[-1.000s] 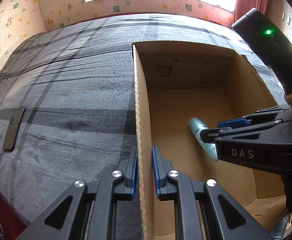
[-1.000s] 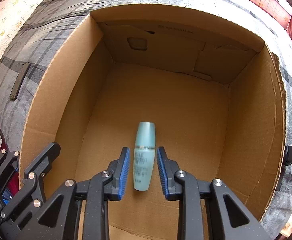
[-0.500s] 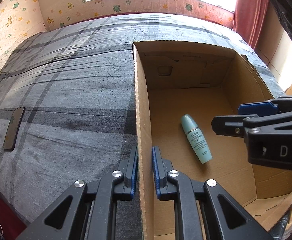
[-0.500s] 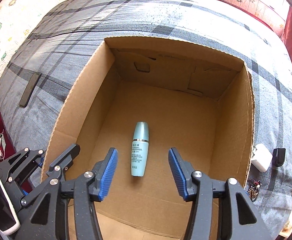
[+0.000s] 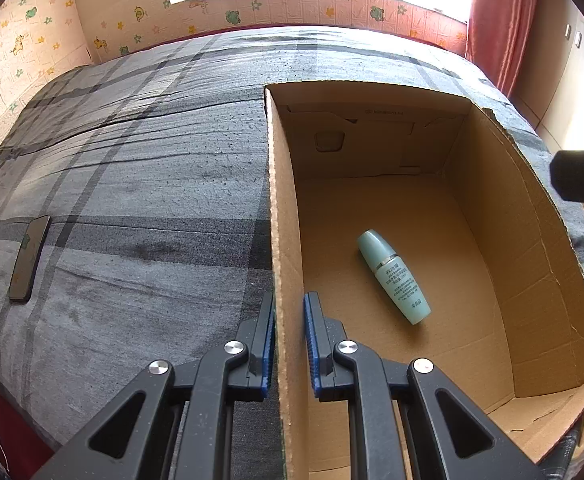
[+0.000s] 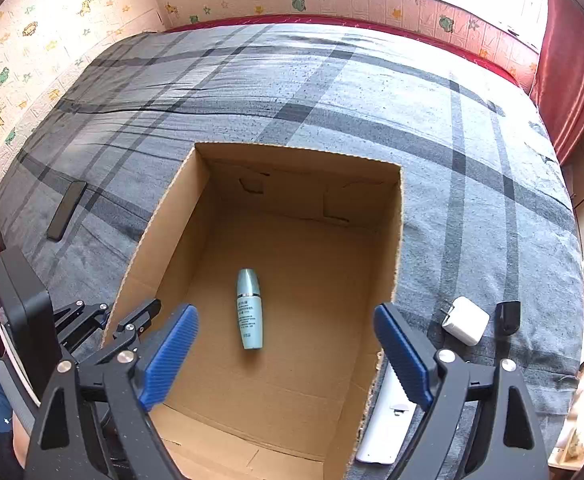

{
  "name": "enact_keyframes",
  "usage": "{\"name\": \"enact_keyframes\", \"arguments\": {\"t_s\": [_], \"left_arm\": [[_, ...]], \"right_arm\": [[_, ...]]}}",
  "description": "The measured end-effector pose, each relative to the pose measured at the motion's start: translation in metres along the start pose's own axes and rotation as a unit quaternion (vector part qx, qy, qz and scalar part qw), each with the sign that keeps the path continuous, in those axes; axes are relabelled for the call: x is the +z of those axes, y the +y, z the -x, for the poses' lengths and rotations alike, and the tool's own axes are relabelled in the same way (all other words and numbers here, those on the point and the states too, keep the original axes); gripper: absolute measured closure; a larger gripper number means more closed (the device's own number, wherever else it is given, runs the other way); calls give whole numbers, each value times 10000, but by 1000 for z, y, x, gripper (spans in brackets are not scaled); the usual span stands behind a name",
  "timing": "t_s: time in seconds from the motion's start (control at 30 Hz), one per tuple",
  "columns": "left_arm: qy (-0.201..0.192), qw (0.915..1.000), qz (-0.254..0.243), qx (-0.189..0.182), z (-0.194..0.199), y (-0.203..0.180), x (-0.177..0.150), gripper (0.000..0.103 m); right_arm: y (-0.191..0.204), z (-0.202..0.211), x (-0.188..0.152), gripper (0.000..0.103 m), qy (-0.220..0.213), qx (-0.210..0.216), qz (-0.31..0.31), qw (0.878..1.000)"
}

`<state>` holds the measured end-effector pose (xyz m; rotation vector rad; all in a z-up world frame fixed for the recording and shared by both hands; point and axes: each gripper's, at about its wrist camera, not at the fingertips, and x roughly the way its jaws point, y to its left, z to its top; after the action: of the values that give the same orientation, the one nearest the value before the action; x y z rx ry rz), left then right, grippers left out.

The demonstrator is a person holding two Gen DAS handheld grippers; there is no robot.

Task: Organize rigid objects
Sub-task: 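Move the right gripper back to the items beside the box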

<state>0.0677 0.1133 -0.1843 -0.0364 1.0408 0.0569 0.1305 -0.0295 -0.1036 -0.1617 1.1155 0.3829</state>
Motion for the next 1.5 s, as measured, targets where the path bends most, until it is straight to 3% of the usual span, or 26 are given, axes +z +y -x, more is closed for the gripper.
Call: {"name": "enact_keyframes", "arguments": {"t_s": [0.23, 0.5, 0.8, 1.5], "left_arm": [[2, 10000, 4, -6, 0, 0, 0, 88], [-3, 10000, 5, -4, -1, 1, 0, 88], [-8, 10000, -2, 2, 0, 0, 0, 88], [6, 10000, 5, -4, 0, 1, 1, 88]], "right_arm": [[-38, 30, -6, 0, -233, -239, -194, 9993], [-86, 41, -33, 0, -175, -644, -478, 9966], [-130, 21, -74, 0, 99, -1085, -871, 9902], [-175, -63, -144, 1, 754, -1077, -1550, 9791]]}}
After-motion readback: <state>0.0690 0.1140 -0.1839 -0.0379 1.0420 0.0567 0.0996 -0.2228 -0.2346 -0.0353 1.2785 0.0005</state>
